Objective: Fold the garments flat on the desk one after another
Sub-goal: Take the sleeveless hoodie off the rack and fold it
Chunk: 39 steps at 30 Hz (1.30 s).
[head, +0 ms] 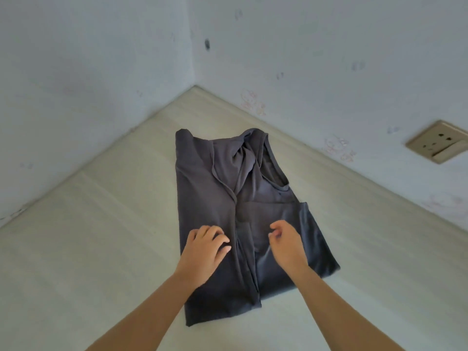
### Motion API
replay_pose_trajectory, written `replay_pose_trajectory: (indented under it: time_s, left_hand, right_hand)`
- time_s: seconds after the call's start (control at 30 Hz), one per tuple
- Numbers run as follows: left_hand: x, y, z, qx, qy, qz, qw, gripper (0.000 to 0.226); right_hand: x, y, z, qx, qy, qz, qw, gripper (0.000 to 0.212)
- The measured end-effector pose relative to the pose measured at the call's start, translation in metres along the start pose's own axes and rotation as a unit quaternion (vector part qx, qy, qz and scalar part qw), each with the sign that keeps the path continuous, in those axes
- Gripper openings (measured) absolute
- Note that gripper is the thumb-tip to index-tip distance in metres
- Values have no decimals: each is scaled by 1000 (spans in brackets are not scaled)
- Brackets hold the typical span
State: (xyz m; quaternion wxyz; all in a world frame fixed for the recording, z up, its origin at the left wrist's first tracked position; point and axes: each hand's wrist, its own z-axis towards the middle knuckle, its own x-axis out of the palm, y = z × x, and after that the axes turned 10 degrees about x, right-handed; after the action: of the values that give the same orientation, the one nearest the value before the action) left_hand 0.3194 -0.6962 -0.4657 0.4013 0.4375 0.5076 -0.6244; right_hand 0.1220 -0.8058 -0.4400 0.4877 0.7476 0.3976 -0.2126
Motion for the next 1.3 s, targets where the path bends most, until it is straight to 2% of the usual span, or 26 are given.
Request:
replay_pose_trajectory:
  time_s: [0.1,0.3,0.4,0.5,0.57,0.67,0.77,0.87,0.93,1.0,1.07,1.13,1.2,1.23,1.3]
  left_hand:
    - [-16,2,45,1,-24,-58,998,16]
    - [-29,-9,152,-78,23,-176,981,34]
    - [-27,-9,205,-125,-2,-191,974,37]
    - [-21,-1,250,-153,-10,-136,979,26]
    - [-18,4,269,-163,30,-70,984,21]
    - [-9,6,289,-179,107,13,978,26]
    - [-2,10,301,-210,130,27,969,24]
    - [1,16,307,-210,142,58,966,21]
    - [3,23,314,-198,153,45,967,24]
    - [4,26,325,-232,129,-88,960,30]
    - [6,24,337,-299,71,-278,910,28]
    - [7,19,345,-344,49,-372,861,28]
    - [10,12,348,-352,69,-380,852,36]
    - [10,8,348,-351,88,-353,863,42]
    - [11,-2,349,-325,133,-236,906,50]
  right_hand:
    - [-24,-7,5,10,-20,7,1000,20]
    - [-65,-20,27,22,-44,-54,997,37]
    - [-76,-27,39,22,-35,-65,997,39]
    - [-78,-36,49,18,-12,-65,998,39]
    - [-77,-39,53,1,-6,-70,998,36]
    - [-79,-39,71,-49,-4,-52,997,32]
    - [-79,-21,96,-103,-2,-31,994,36]
    - [-73,1,120,-132,3,-91,987,40]
    - [-69,10,133,-121,3,-138,983,30]
    - [-70,12,143,-87,-14,-131,988,20]
    - [-76,9,146,-26,-36,-58,997,17]
    - [-81,2,144,24,-31,-9,999,20]
    - [-86,-6,135,52,2,-33,998,29]
    - [-86,-9,128,62,22,-57,996,35]
    - [-87,-15,116,79,60,-105,989,48]
